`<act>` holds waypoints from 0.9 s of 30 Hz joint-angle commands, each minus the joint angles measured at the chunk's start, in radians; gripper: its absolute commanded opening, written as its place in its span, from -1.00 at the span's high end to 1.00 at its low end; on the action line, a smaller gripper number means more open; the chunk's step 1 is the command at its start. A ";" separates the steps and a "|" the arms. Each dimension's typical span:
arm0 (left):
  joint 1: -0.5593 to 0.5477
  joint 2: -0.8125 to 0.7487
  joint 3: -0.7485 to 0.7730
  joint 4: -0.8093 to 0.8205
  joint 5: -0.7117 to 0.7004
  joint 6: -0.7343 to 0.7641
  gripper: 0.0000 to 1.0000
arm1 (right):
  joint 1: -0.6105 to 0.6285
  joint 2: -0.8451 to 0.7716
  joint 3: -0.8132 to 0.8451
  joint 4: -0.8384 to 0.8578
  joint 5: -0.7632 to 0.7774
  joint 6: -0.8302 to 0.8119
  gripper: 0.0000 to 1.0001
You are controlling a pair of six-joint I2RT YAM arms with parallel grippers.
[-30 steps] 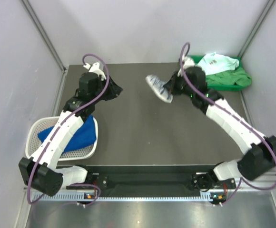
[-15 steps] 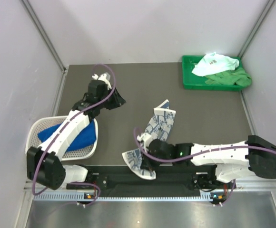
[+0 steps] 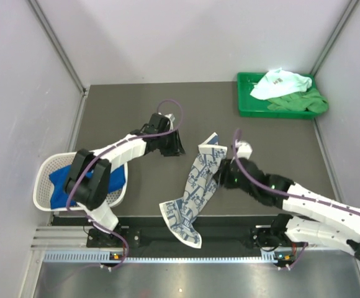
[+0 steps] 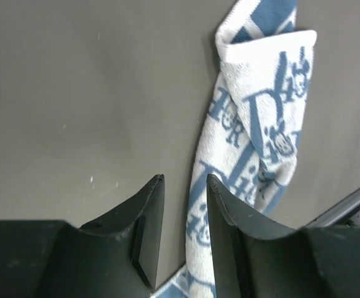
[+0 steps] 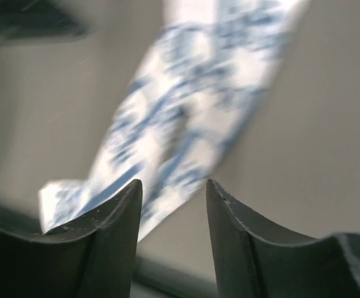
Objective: Fold and stack the towels
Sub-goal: Move the towel to the center of the board, then flatten out the crumpled towel
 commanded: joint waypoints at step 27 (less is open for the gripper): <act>-0.105 0.280 0.165 0.075 0.042 0.023 0.19 | -0.519 0.768 0.315 0.265 -0.115 -0.245 0.14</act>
